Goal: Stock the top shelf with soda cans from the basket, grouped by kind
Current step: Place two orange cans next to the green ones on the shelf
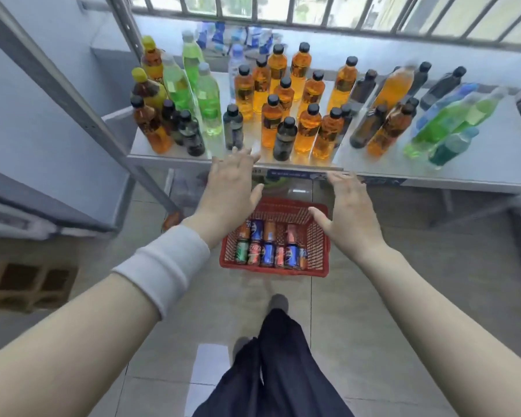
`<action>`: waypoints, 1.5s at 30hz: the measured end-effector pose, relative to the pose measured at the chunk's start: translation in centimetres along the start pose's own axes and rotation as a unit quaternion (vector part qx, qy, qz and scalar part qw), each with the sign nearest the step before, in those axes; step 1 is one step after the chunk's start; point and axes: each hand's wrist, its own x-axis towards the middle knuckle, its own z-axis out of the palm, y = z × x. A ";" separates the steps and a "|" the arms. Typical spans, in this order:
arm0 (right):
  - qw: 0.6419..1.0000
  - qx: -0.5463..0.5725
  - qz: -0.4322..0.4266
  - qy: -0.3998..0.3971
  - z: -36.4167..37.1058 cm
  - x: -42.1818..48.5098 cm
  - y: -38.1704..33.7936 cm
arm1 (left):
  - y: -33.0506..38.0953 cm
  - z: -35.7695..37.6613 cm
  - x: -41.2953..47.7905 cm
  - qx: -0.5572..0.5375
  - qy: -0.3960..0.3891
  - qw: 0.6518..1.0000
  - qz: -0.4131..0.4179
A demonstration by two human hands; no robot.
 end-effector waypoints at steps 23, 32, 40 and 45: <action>0.868 0.275 0.306 -0.277 53.7 15.8 19.8 | -23.0 55.9 6.0 -0.164 -0.200 0.907 -0.333; 0.920 0.190 0.273 -0.206 71.5 22.9 23.8 | -29.8 70.7 12.2 -0.027 -0.104 0.927 -0.360; 0.903 0.246 0.312 -0.162 72.1 22.4 26.0 | -30.6 71.5 12.2 -0.089 -0.058 0.918 -0.382; 0.901 0.251 0.326 -0.135 72.4 22.2 25.8 | -31.1 72.5 13.1 -0.201 -0.076 0.887 -0.408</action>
